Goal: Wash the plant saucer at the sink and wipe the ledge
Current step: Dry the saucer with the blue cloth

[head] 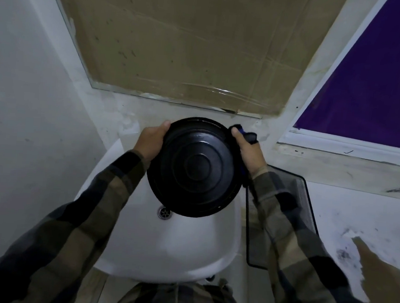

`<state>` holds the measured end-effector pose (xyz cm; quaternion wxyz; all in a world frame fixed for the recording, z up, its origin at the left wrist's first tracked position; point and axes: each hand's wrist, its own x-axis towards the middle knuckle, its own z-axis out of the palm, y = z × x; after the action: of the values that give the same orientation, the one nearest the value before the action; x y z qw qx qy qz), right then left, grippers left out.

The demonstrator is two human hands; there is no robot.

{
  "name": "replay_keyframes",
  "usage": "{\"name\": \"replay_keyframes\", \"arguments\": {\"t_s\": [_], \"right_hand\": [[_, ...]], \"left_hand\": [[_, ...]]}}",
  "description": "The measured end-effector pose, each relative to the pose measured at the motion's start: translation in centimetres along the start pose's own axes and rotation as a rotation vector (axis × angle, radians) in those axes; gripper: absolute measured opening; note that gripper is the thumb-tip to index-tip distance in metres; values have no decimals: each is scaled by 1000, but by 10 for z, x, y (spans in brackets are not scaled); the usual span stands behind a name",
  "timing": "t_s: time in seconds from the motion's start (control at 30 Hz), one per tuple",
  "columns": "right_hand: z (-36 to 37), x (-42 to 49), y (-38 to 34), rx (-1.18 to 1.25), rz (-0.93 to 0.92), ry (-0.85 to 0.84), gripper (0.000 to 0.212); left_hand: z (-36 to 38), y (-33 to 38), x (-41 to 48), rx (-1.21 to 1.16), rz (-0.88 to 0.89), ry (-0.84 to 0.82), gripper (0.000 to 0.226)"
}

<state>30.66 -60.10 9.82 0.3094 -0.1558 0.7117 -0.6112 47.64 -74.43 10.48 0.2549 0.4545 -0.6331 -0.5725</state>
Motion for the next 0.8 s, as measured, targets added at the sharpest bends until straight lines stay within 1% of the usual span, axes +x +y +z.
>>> {"name": "replay_keyframes", "arguments": {"t_s": [0.07,0.17,0.23,0.27,0.37,0.47,0.53,0.57,0.6,0.67,0.73,0.8], "right_hand": [[2,-1,17,72,82,96,41],[8,-9,36,276,241,130,58],[13,-13,47,374,275,213,67],[15,-13,52,403,269,258,66],[31,-16,55,555,258,280,59],[50,-22,56,619,264,373,56],[64,-28,60,712,306,391,47],[70,-33,62,768,334,367,46],[72,-36,63,807,356,342,48],[65,-32,63,848,358,326,46],[49,-23,60,800,293,307,37],[30,-15,49,639,219,273,29]], "left_hand": [[1,-12,-2,-67,-95,62,40],[3,-32,-3,-354,-281,148,48],[8,-39,-7,-427,-312,196,46],[13,-42,-9,-485,-315,218,46],[25,-47,-19,-724,-371,285,48],[40,-48,-28,-863,-369,318,53],[52,-38,-38,-889,-314,328,53],[55,-33,-42,-892,-295,318,52],[57,-30,-46,-890,-274,290,49],[51,-30,-46,-816,-239,179,40],[35,-32,-39,-703,-237,123,34],[18,-32,-25,-593,-221,131,31]]}}
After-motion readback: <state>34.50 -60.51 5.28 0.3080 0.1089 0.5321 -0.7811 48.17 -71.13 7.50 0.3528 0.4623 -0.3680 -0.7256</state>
